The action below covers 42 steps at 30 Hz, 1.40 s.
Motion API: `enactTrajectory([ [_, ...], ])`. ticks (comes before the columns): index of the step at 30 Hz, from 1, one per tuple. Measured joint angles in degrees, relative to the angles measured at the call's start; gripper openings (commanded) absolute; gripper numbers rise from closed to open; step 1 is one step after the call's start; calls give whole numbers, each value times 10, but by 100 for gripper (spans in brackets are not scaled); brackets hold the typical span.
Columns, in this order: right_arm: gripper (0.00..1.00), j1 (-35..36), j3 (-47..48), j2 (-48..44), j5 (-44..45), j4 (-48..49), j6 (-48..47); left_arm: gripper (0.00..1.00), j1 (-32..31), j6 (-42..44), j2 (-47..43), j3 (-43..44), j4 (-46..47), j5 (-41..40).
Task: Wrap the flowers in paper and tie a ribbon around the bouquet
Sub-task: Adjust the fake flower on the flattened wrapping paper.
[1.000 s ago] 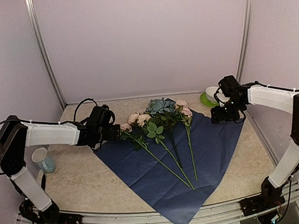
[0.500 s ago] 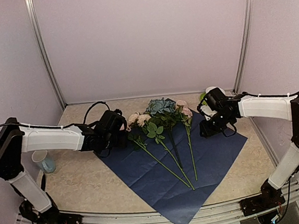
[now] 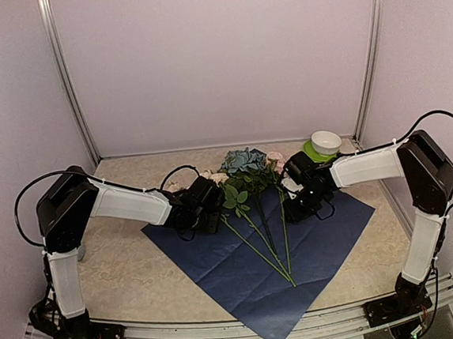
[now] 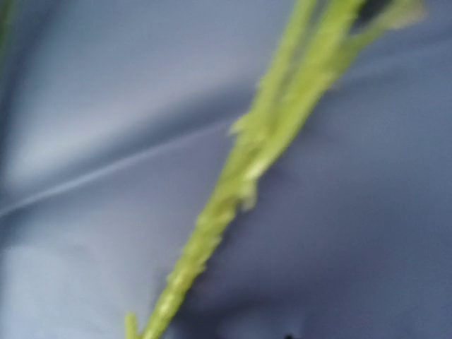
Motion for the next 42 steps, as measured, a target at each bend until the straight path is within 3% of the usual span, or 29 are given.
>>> enactTrajectory([
  [16,40,32,-3,-3,-77,24,-3,63,0,50,43,76,14,13],
  [25,51,43,-21,-165,-76,-51,-26,72,-29,77,-36,47,19,0],
  [29,53,113,-42,-238,-54,-88,-41,76,-77,78,-75,45,17,-19],
  [33,53,160,-76,-290,-57,-125,33,78,-131,56,-96,45,-1,-34],
  [37,53,184,-181,-386,-79,-136,133,79,-191,19,-90,54,-51,-66],
  [42,62,267,-308,-452,-146,-99,247,80,-261,-49,-63,102,-137,-113],
])
